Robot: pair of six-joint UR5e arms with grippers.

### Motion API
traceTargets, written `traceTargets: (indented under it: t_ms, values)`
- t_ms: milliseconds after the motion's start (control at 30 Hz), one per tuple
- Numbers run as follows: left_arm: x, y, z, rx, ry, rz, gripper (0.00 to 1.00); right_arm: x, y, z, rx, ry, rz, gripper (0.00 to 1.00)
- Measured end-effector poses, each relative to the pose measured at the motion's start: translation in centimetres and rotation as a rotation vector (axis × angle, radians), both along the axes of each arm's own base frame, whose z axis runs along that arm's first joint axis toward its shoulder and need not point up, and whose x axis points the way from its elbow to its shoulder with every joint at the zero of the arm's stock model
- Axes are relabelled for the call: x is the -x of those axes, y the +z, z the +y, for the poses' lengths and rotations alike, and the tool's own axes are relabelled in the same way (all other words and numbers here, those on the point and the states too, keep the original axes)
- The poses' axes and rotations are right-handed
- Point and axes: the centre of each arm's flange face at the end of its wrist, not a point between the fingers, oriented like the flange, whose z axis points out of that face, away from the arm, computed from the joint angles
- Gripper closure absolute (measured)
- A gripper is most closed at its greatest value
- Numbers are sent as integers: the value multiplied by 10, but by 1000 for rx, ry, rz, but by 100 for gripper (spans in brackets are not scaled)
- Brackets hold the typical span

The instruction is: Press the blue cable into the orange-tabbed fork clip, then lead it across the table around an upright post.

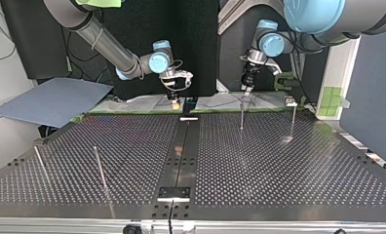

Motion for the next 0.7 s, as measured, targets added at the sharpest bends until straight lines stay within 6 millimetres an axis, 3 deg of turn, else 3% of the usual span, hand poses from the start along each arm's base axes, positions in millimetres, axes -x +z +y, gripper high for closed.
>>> traceTargets:
  t_ms: [700]
  values:
    - [4,1,-9,-49,32,-20,0,1,-3,1,-7,-1,-3,100]
